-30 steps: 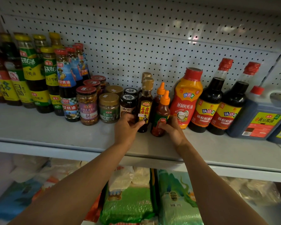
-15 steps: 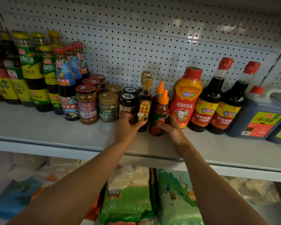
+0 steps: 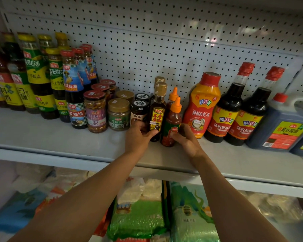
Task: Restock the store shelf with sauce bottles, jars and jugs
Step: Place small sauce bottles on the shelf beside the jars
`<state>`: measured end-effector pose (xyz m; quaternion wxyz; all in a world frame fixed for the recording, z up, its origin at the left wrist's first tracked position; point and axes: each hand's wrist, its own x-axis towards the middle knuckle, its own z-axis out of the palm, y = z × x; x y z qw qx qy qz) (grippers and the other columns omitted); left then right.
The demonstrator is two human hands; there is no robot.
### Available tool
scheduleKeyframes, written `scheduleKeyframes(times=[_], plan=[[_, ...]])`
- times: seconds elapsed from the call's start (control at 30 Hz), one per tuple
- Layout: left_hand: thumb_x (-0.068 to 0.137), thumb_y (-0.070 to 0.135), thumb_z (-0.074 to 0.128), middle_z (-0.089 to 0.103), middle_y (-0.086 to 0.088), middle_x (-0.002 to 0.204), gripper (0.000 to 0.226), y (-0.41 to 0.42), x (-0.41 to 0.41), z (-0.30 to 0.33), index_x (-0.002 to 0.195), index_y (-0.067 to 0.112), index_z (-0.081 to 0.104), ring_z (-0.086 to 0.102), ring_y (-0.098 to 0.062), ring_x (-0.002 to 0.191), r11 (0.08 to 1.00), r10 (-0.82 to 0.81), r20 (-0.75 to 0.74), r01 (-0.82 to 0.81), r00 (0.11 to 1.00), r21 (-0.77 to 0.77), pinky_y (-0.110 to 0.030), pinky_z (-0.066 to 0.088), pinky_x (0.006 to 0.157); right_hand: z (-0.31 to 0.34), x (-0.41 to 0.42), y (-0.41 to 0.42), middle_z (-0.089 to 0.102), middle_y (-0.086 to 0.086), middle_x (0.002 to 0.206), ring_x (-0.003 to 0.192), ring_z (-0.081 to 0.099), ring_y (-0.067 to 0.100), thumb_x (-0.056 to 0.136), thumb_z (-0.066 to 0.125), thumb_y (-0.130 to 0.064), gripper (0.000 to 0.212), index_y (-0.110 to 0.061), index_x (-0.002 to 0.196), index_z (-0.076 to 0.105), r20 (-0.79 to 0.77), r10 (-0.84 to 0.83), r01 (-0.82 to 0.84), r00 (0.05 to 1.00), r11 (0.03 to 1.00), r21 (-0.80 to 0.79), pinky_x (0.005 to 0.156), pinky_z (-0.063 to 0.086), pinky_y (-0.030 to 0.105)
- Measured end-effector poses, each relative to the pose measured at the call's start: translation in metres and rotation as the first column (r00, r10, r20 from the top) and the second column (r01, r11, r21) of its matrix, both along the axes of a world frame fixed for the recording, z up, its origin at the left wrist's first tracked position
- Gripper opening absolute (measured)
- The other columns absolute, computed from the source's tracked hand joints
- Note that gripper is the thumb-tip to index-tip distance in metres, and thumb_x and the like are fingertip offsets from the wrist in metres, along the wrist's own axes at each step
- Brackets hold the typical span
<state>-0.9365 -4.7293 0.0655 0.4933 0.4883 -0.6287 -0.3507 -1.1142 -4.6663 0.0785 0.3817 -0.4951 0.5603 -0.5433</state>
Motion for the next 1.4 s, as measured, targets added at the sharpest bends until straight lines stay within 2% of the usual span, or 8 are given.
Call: scheduleKeyframes(times=[0.27, 0.43, 0.53, 0.63, 0.77, 0.97, 1.17, 1.4], plan=[[0.080, 0.029, 0.080, 0.068, 0.004, 0.094, 0.034, 0.000, -0.002, 0.001, 0.105, 0.015, 0.062, 0.066, -0.011, 0.087, 1.000, -0.003, -0.013, 0.003, 1.000, 0.005, -0.022, 0.051, 0.073, 0.003, 0.002, 0.002, 0.060, -0.007, 0.124, 0.121, 0.055, 0.016, 0.085, 0.073, -0.029, 0.050, -0.023, 0.128, 0.048, 0.008, 0.021, -0.021, 1.000, 1.000, 0.001, 0.085, 0.047, 0.024], [0.079, 0.029, 0.081, 0.068, 0.003, 0.095, 0.039, -0.001, -0.001, 0.000, 0.108, 0.011, 0.062, 0.066, -0.009, 0.085, 1.000, 0.005, -0.007, -0.005, 1.000, 0.006, -0.018, 0.048, 0.070, -0.001, -0.002, -0.001, 0.064, -0.001, 0.129, 0.122, 0.057, 0.018, 0.074, 0.072, -0.040, 0.062, -0.022, 0.131, 0.056, 0.016, -0.062, 0.062, 0.998, 0.998, -0.021, 0.100, 0.049, 0.037], [0.079, 0.028, 0.081, 0.069, 0.002, 0.094, 0.038, -0.002, -0.001, -0.001, 0.107, 0.011, 0.063, 0.065, -0.006, 0.082, 1.000, 0.006, -0.015, -0.006, 1.000, 0.003, -0.016, 0.047, 0.068, -0.003, -0.003, -0.001, 0.064, -0.001, 0.130, 0.121, 0.058, 0.018, 0.078, 0.073, -0.042, 0.059, -0.022, 0.132, 0.057, 0.014, -0.093, 0.093, 0.996, 0.995, -0.040, 0.096, 0.050, 0.033], [0.079, 0.030, 0.081, 0.068, 0.005, 0.093, 0.038, -0.003, -0.002, -0.002, 0.107, 0.013, 0.063, 0.065, -0.006, 0.083, 1.000, 0.004, -0.002, -0.004, 1.000, 0.000, -0.018, 0.047, 0.069, -0.005, -0.003, 0.000, 0.064, -0.002, 0.126, 0.120, 0.058, 0.018, 0.085, 0.073, -0.041, 0.050, -0.023, 0.130, 0.057, -0.080, -0.102, 0.096, 0.992, 0.992, -0.076, 0.092, 0.051, 0.032], [0.079, 0.030, 0.081, 0.068, 0.005, 0.093, 0.038, -0.005, -0.004, -0.003, 0.107, 0.013, 0.062, 0.065, -0.006, 0.084, 1.000, 0.004, 0.000, -0.004, 1.000, 0.010, -0.019, 0.049, 0.070, -0.006, -0.003, -0.002, 0.065, -0.003, 0.126, 0.117, 0.061, 0.015, 0.080, 0.072, -0.051, 0.060, -0.023, 0.131, 0.056, -0.188, -0.110, 0.092, 0.976, 0.991, -0.102, 0.094, 0.054, 0.036], [0.080, 0.032, 0.080, 0.066, 0.010, 0.090, 0.038, -0.005, -0.006, -0.002, 0.108, 0.015, 0.061, 0.061, 0.002, 0.078, 0.999, 0.017, 0.018, -0.017, 1.000, 0.030, -0.017, 0.045, 0.065, -0.006, -0.006, -0.005, 0.064, -0.001, 0.127, 0.115, 0.061, 0.010, 0.090, 0.071, -0.035, 0.049, -0.019, 0.134, 0.056, -0.259, -0.132, 0.105, 0.957, 0.988, -0.118, 0.096, 0.053, 0.036], [0.080, 0.037, 0.078, 0.069, 0.010, 0.093, 0.034, -0.007, -0.008, -0.004, 0.105, 0.019, 0.063, 0.066, -0.009, 0.088, 0.999, 0.045, 0.051, -0.046, 0.998, 0.021, -0.032, 0.053, 0.078, -0.010, -0.011, -0.007, 0.063, 0.000, 0.128, 0.117, 0.060, 0.013, 0.085, 0.079, -0.029, 0.059, -0.016, 0.136, 0.053, -0.311, -0.136, 0.109, 0.941, 0.989, -0.102, 0.094, 0.053, 0.033], [0.078, 0.044, 0.078, 0.070, 0.004, 0.090, 0.036, -0.008, -0.008, 0.000, 0.094, 0.016, 0.065, 0.065, -0.015, 0.084, 0.993, 0.108, 0.120, -0.112, 0.987, 0.025, -0.031, 0.049, 0.073, -0.005, -0.006, -0.014, 0.069, 0.002, 0.116, 0.102, 0.063, 0.013, 0.087, 0.077, -0.029, 0.044, -0.015, 0.126, 0.063, -0.411, -0.245, 0.188, 0.878, 0.967, -0.174, 0.088, 0.052, 0.028]])
